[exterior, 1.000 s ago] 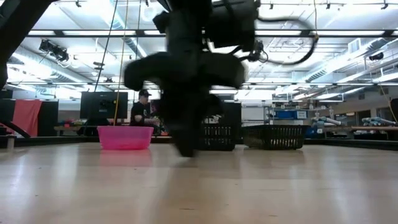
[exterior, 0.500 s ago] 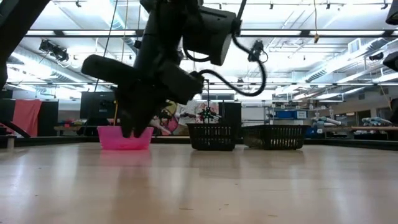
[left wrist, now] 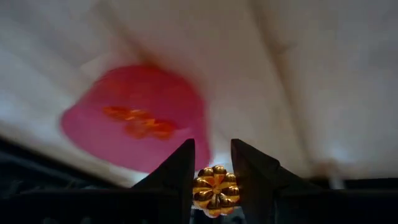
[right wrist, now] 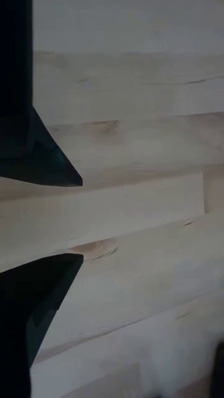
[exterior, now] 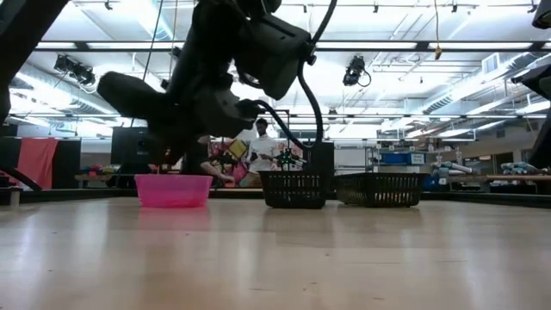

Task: Sort Halloween decoration
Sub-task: Put the orange pumpkin toy into the red bowl, then return to Home Position

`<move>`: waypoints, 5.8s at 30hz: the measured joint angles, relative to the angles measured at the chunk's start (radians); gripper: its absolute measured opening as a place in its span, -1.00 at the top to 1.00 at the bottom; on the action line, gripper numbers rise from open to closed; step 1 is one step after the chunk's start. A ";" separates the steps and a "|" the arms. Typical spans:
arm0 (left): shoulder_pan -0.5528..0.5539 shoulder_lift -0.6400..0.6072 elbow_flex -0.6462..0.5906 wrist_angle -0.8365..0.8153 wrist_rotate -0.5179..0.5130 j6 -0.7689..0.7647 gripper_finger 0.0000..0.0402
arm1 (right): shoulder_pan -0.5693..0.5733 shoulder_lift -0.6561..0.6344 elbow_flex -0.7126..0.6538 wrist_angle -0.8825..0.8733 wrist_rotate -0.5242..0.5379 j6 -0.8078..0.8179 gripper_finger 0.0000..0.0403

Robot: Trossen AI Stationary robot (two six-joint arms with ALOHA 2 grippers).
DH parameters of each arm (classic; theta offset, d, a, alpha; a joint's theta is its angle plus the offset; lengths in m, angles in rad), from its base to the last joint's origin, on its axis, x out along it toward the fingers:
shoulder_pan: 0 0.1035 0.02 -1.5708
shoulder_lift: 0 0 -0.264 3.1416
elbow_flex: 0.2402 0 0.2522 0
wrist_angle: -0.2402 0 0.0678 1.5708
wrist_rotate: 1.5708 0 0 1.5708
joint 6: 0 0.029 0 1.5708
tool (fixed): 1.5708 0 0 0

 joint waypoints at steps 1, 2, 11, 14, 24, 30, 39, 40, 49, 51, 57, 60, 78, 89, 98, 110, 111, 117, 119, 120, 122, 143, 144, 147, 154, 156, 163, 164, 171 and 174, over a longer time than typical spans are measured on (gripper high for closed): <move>0.004 0.000 0.000 -0.002 -0.028 0.010 0.49 | 0.000 0.000 0.000 0.000 0.000 0.000 0.05; 0.012 0.000 0.000 -0.001 -0.054 0.019 0.49 | 0.000 0.000 0.000 0.002 0.000 0.000 0.05; 0.119 0.000 -0.003 0.015 -0.103 0.025 0.49 | 0.023 0.000 0.000 0.029 0.000 0.009 0.05; 0.143 -0.001 -0.003 0.015 -0.111 0.028 0.44 | 0.028 0.000 0.000 0.029 0.017 0.009 0.05; 0.156 -0.001 -0.003 -0.001 -0.200 0.029 -0.01 | 0.029 0.000 0.000 0.029 0.023 -0.010 0.05; 0.151 -0.001 0.013 -0.001 -0.425 0.021 -0.02 | 0.029 0.000 0.000 0.029 0.021 -0.011 0.05; 0.074 -0.099 0.026 0.112 -0.421 0.058 0.18 | 0.029 -0.036 0.000 -0.018 -0.009 0.018 0.05; 0.069 -0.133 0.009 0.159 -0.401 0.060 0.21 | 0.027 -0.049 0.000 -0.028 -0.009 0.019 0.05; 0.036 -0.471 -0.263 0.542 -0.172 0.002 0.29 | -0.023 -0.247 -0.050 -0.158 0.004 -0.012 0.12; 0.030 -0.554 -0.354 0.672 -0.106 0.009 0.29 | -0.052 -0.319 -0.102 -0.110 0.008 -0.052 0.13; 0.019 -0.762 -0.644 1.112 0.000 0.120 0.29 | -0.223 -0.559 -0.283 0.118 -0.105 -0.235 0.16; 0.034 -0.852 -0.775 1.324 0.045 0.166 0.29 | -0.331 -0.675 -0.329 0.164 -0.160 -0.340 0.18; 0.203 -1.210 -1.311 2.141 0.280 -0.061 0.29 | -0.804 -0.976 -0.536 0.668 -0.439 -0.850 0.19; 0.303 -1.418 -1.312 1.906 0.279 -0.082 0.29 | -1.150 -0.974 -0.697 1.011 -0.748 -1.037 0.19; 0.433 -1.405 -1.312 1.858 0.278 -0.150 0.29 | -1.386 -0.974 -0.788 1.209 -0.816 -1.189 0.19; 0.532 -1.301 -1.312 1.936 0.278 -0.260 0.29 | -1.479 -0.896 -0.820 1.349 -0.819 -1.312 0.19; 0.538 -1.289 -1.311 1.942 0.278 -0.269 0.29 | -1.486 -0.888 -0.820 1.352 -0.819 -1.315 0.19; 0.544 -1.205 -1.312 2.047 0.278 -0.319 0.29 | -1.513 -0.815 -0.820 1.398 -0.819 -1.326 0.19; 0.544 -1.167 -1.312 2.085 0.278 -0.332 0.29 | -1.527 -0.785 -0.820 1.414 -0.821 -1.328 0.19; 0.544 -1.145 -1.312 2.105 0.278 -0.337 0.29 | -1.536 -0.769 -0.820 1.429 -0.829 -1.328 0.19; 0.543 -1.102 -1.312 2.140 0.280 -0.349 0.29 | -1.552 -0.736 -0.820 1.458 -0.855 -1.328 0.19; 0.374 -0.858 -1.365 2.504 0.526 -0.256 0.29 | -1.623 -0.642 -0.821 1.727 -0.925 -1.057 0.19; 0.375 -0.858 -1.400 2.561 0.539 -0.260 0.29 | -1.623 -0.642 -0.821 1.726 -0.925 -1.028 0.19; 0.382 -0.876 -1.516 2.767 0.549 -0.286 0.29 | -1.623 -0.642 -0.821 1.727 -0.927 -0.957 0.19; 0.411 -0.970 -1.632 2.806 0.578 -0.326 0.29 | -1.623 -0.643 -0.821 1.727 -0.922 -0.899 0.19; 0.410 -0.999 -1.636 2.732 0.594 -0.325 0.29 | -1.623 -0.643 -0.821 1.727 -0.922 -0.898 0.19; 0.420 -1.217 -1.636 2.447 0.588 -0.264 0.29 | -1.624 -0.663 -0.821 1.786 -0.915 -0.866 0.19; 0.427 -1.257 -1.636 2.398 0.587 -0.259 0.29 | -1.626 -0.676 -0.821 1.791 -0.918 -0.856 0.19; 0.440 -1.504 -1.655 2.163 0.583 -0.256 0.29 | -1.696 -0.752 -0.821 1.680 -1.008 -0.809 0.19; 0.440 -1.601 -1.655 2.059 0.581 -0.257 0.29 | -1.740 -0.782 -0.821 1.678 -1.140 -0.737 0.19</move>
